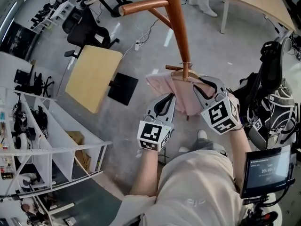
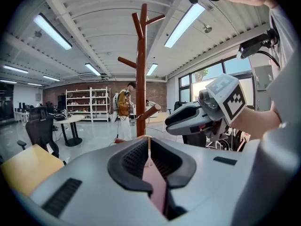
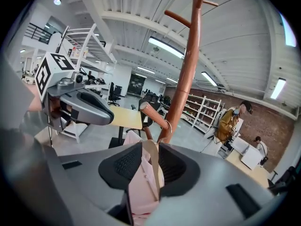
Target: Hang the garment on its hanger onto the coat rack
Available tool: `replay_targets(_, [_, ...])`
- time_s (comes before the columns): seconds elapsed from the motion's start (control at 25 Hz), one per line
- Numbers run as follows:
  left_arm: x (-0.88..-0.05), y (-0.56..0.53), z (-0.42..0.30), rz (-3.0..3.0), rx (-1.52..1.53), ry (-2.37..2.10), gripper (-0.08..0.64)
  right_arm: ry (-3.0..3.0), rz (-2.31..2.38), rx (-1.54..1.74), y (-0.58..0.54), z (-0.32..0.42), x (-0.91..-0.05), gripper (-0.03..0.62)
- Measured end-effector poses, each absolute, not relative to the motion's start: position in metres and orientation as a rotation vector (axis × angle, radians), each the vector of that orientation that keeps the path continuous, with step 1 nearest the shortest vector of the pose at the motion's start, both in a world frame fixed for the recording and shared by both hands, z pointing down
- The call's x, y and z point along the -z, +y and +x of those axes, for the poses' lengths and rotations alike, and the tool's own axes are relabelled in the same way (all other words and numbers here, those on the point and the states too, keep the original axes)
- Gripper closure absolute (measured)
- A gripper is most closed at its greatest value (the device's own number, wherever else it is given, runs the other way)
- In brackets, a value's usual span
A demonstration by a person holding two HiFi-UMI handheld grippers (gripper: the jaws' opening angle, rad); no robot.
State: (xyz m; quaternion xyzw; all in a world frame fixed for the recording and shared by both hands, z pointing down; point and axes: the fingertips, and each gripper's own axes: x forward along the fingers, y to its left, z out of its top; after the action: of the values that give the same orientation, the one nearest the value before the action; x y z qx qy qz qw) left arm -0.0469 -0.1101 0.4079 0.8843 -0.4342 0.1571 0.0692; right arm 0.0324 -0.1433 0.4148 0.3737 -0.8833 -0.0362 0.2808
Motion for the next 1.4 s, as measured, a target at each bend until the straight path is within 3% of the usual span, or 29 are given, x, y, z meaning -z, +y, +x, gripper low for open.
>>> replay_targets(0.68, [-0.399, -0.080, -0.078, 2.611, -0.414, -1.480, 0.554, -2.489, 0.825, 0.210, -0.099, -0.016, -0.401, 0.481])
replay_targets(1.12, [-0.373, 0.008, -0.224, 2.215, -0.356, -1.980, 0.554, -2.679, 0.325, 0.324, -0.044, -0.168, -0.370, 0.482])
replay_targets(1.4, [-0.370, 0.118, -0.319, 1.866, -0.320, -2.293, 0.554, -2.762, -0.071, 0.425, 0.049, -0.281, -0.363, 0.482])
